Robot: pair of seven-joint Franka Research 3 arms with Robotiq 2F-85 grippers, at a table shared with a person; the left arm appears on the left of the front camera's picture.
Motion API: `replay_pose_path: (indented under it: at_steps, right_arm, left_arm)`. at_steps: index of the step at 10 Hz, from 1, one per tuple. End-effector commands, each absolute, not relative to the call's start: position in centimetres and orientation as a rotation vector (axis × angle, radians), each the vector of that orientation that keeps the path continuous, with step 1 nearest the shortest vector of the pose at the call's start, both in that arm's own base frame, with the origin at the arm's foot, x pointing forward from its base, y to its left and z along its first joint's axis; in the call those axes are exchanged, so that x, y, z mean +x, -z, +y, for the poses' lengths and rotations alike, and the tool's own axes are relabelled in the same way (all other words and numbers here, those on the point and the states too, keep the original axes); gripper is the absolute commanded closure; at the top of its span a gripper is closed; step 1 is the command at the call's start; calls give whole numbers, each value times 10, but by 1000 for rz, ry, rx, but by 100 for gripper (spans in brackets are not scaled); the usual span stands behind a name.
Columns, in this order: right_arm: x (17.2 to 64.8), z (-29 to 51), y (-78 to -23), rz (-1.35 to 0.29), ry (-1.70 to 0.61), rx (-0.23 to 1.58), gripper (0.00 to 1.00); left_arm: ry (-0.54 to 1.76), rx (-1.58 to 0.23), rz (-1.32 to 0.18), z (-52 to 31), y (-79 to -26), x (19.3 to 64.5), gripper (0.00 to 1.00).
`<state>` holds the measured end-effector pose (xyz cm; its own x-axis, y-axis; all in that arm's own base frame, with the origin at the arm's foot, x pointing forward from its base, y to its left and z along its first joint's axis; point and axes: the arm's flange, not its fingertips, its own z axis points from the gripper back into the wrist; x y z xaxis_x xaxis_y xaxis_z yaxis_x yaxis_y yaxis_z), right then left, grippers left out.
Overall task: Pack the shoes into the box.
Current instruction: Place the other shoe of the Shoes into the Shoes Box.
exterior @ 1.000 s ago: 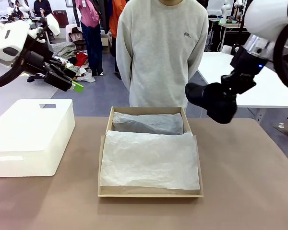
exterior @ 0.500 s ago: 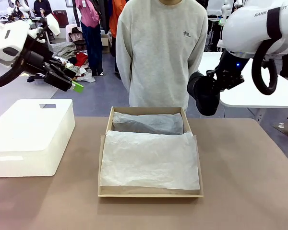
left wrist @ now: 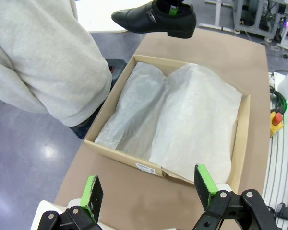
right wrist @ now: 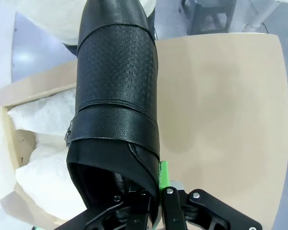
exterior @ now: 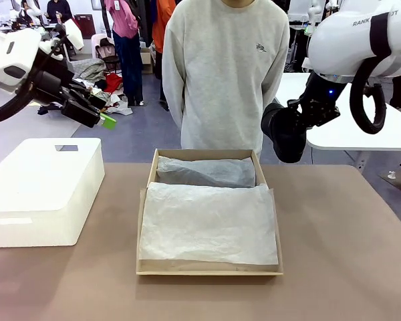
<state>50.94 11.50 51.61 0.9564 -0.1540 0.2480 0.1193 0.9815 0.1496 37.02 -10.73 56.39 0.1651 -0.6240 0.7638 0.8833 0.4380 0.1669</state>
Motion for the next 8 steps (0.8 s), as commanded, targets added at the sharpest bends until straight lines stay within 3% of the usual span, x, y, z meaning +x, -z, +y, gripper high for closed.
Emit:
replay_pose_path:
  at_steps: [1,8]
  right_arm:
    - [509,115,-516,-262,139,134,100]
    - [477,221,-542,-265,800,132,100]
  left_arm:
    - [1122,-372,-898,-106,-563,372,0]
    - [1122,-372,-898,-106,-563,372,0]
